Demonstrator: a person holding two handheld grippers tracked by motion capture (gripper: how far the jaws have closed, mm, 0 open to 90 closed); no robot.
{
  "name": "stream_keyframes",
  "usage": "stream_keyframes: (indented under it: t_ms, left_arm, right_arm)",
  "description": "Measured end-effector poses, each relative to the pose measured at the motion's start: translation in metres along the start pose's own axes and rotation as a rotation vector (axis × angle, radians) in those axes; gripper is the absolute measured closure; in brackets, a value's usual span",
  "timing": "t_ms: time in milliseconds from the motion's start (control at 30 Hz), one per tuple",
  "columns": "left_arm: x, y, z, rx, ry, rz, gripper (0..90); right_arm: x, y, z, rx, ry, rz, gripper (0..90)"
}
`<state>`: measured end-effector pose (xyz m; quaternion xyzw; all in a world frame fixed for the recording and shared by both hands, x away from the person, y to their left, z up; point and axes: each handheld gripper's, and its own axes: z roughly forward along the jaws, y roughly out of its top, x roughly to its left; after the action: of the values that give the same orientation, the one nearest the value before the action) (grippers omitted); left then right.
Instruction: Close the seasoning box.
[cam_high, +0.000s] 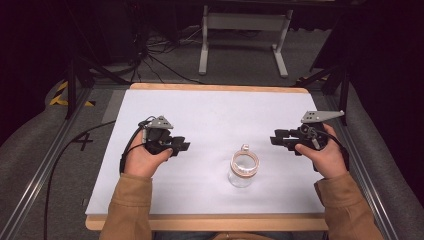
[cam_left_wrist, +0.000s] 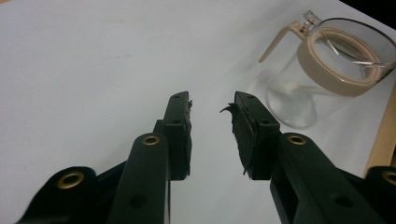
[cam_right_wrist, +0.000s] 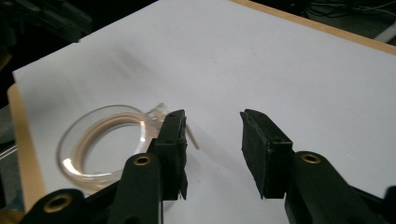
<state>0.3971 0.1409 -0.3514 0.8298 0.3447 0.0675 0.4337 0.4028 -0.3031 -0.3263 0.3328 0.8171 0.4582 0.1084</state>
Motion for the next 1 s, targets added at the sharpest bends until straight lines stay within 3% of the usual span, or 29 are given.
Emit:
stream_keyframes:
  t_ms: [200,433,800,1000]
  left_arm:
    - [0.009,-0.006,0.002,0.009,0.019,-0.022,64.2]
    - [0.021,-0.013,0.012,0.023,0.036,-0.058,61.6]
    - [0.034,-0.022,0.024,0.058,0.049,-0.074,58.5]
    - [0.043,-0.029,0.033,0.084,0.052,-0.081,57.6]
  right_arm:
    - [-0.023,-0.011,0.004,0.015,-0.071,0.020,53.7]
    - [-0.054,-0.031,0.010,0.056,-0.151,0.083,46.6]
    - [-0.080,-0.057,0.024,0.136,-0.223,0.116,43.2]
    - [-0.087,-0.069,0.033,0.186,-0.221,0.140,43.1]
